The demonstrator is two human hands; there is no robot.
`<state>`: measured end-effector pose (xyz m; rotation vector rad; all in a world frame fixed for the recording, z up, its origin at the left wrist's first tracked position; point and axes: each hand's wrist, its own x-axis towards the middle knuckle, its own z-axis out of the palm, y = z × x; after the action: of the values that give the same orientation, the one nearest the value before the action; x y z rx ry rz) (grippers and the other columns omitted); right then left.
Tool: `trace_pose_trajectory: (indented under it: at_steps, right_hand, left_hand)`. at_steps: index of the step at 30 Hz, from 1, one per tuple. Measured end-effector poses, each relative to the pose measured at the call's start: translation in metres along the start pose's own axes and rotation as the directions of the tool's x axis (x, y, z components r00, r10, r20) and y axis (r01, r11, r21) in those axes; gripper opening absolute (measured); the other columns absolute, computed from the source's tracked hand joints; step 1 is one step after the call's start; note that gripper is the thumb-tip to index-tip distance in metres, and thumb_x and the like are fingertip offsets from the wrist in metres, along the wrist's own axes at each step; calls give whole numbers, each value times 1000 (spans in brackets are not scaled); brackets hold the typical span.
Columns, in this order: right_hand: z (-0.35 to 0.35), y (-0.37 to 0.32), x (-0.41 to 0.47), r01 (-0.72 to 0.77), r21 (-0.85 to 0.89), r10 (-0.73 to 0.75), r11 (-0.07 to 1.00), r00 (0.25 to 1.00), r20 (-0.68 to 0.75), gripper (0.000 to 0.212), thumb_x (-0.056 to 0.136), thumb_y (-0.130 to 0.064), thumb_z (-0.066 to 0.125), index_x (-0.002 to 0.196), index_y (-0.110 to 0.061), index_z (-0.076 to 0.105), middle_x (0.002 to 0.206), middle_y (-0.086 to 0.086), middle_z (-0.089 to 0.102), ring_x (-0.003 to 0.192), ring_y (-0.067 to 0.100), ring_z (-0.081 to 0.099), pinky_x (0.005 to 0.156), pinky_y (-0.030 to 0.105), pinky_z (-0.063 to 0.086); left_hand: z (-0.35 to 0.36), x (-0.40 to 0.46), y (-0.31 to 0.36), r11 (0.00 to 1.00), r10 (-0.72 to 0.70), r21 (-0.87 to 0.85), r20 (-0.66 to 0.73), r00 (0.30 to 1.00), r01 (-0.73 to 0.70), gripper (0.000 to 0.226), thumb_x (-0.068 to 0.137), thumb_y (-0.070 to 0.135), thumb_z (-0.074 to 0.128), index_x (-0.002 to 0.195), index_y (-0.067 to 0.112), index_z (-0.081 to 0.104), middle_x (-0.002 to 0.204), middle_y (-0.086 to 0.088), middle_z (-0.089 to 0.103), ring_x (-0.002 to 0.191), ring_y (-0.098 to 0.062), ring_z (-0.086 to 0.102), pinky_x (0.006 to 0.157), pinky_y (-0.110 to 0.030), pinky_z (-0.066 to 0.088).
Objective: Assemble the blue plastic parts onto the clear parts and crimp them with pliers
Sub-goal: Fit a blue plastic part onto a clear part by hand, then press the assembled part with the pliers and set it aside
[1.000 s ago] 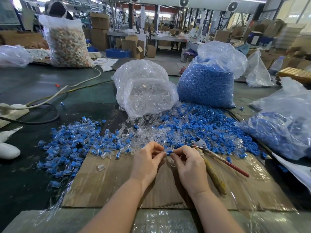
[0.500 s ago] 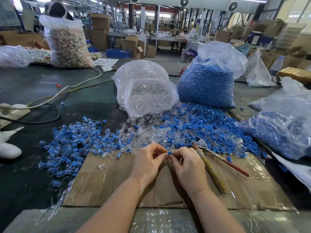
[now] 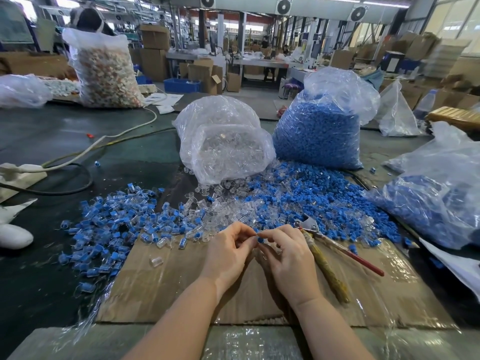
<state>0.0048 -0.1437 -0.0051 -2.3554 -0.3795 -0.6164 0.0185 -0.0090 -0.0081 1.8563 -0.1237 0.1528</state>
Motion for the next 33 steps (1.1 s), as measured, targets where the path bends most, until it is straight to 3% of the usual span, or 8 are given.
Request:
trace_pose_trajectory:
  at_steps: [4, 11, 16, 20, 23, 25, 27, 33]
  right_hand:
    - [0, 0, 1, 10, -16, -10, 1000, 1000, 2, 13, 81, -19, 70, 94, -15, 70, 86, -2, 59, 86, 17, 53, 76, 25, 41]
    - [0, -2, 1, -19, -46, 17, 999, 999, -40, 19, 79, -14, 72, 97, -12, 68, 91, 0, 60, 89, 20, 54, 81, 20, 36]
    - [-10, 5, 2, -229, -189, 214, 955, 972, -94, 35, 89, -28, 60, 120, -11, 58, 114, 6, 55, 109, 22, 46, 94, 33, 37]
    - [-27, 14, 5, -397, -414, 405, 819, 911, -73, 48, 95, -44, 39, 133, -15, 44, 132, 10, 46, 123, 25, 39, 104, 37, 29]
    - [-38, 23, 4, -489, -630, 628, 603, 778, -3, 66, 93, -58, 23, 144, -18, 23, 147, 14, 30, 136, 31, 25, 111, 50, 17]
    - [-41, 28, 2, -504, -680, 723, 532, 689, 55, 76, 89, -66, 17, 148, -19, 9, 154, 12, 19, 141, 32, 14, 111, 57, 8]
    - [-42, 30, 0, -499, -700, 749, 510, 659, 75, 78, 88, -68, 15, 149, -21, 4, 155, 10, 16, 142, 31, 11, 110, 59, 6]
    - [-42, 26, -2, -372, -759, 633, 535, 771, 68, 60, 96, -53, 23, 143, -17, 24, 146, 6, 32, 130, 32, 32, 107, 56, 24]
  left_hand:
    - [1, 1, -1, 1000, -15, -16, -13, 1000, 14, 7, 84, 10, 67, 84, 16, 65, 76, -2, 67, 68, -8, 60, 63, -15, 46]
    - [2, 3, -1, 998, -51, -43, -15, 999, 51, 12, 83, 7, 67, 80, 18, 63, 75, -5, 66, 72, -18, 62, 71, -29, 54]
    - [1, 2, 0, 1000, -29, -5, -29, 999, 29, 14, 83, 8, 67, 80, 21, 62, 76, -1, 66, 72, -10, 60, 66, -14, 48]
    - [-1, 1, 3, 1000, -26, 5, -28, 999, 26, 12, 84, 7, 65, 83, 18, 62, 79, 2, 64, 70, 0, 58, 64, -8, 45]
    - [-1, 1, 6, 1000, -26, 10, -27, 999, 26, 10, 84, 7, 65, 85, 17, 61, 81, 1, 64, 72, -2, 58, 64, -7, 45]
    - [-2, 1, 7, 999, -37, -1, -35, 999, 37, 8, 84, 7, 65, 86, 15, 62, 81, -1, 64, 73, -4, 58, 64, -7, 45]
    - [-3, 1, 8, 998, -51, -22, -39, 998, 50, 6, 84, 6, 64, 87, 11, 63, 82, -4, 65, 73, -7, 59, 63, -9, 47]
    - [-6, 3, 10, 990, -110, -93, -44, 993, 106, 7, 85, 5, 64, 86, 11, 63, 78, -7, 67, 63, -5, 60, 57, -10, 48]
